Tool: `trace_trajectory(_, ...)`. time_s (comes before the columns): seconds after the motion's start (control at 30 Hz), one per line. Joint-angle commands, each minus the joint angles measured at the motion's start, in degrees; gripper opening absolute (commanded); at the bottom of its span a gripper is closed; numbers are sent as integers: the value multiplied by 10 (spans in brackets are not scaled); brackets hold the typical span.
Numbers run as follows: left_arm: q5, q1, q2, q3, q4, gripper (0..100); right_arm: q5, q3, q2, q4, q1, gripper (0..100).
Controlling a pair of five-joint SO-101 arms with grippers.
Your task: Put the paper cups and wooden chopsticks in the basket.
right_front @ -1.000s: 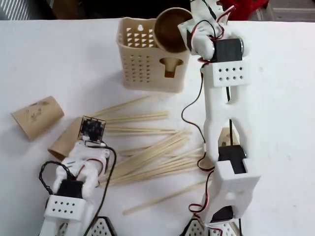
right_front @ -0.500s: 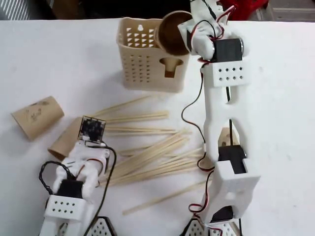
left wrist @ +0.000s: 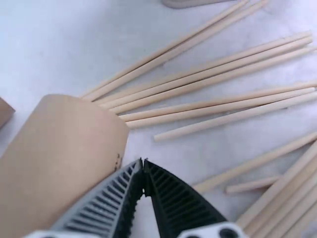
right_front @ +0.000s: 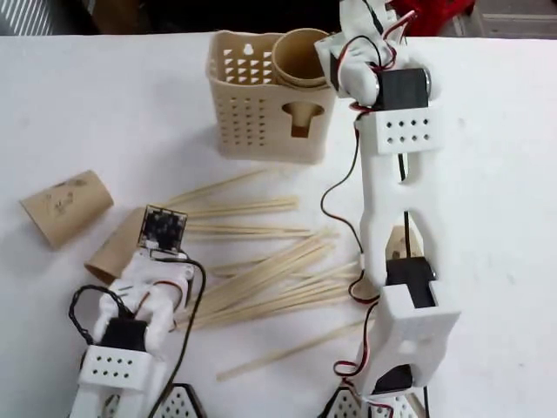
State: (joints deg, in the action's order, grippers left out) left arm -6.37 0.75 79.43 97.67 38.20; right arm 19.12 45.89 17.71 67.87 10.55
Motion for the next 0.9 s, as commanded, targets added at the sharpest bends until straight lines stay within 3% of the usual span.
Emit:
trace_trajectory(0.0,3,4,5,-3,4,25,-5,25,-35,7,-6,265)
trace_trajectory(0.2,3,4,5,-3,4,25,-5,19,-24,2,-4,265)
trace_trajectory(0.6,4,4,5,-3,4,25,-5,25,140,-149,-31,265)
trace_trajectory(0.87,3,4,5,-3,4,25,-8,26,84,-99,-37,265)
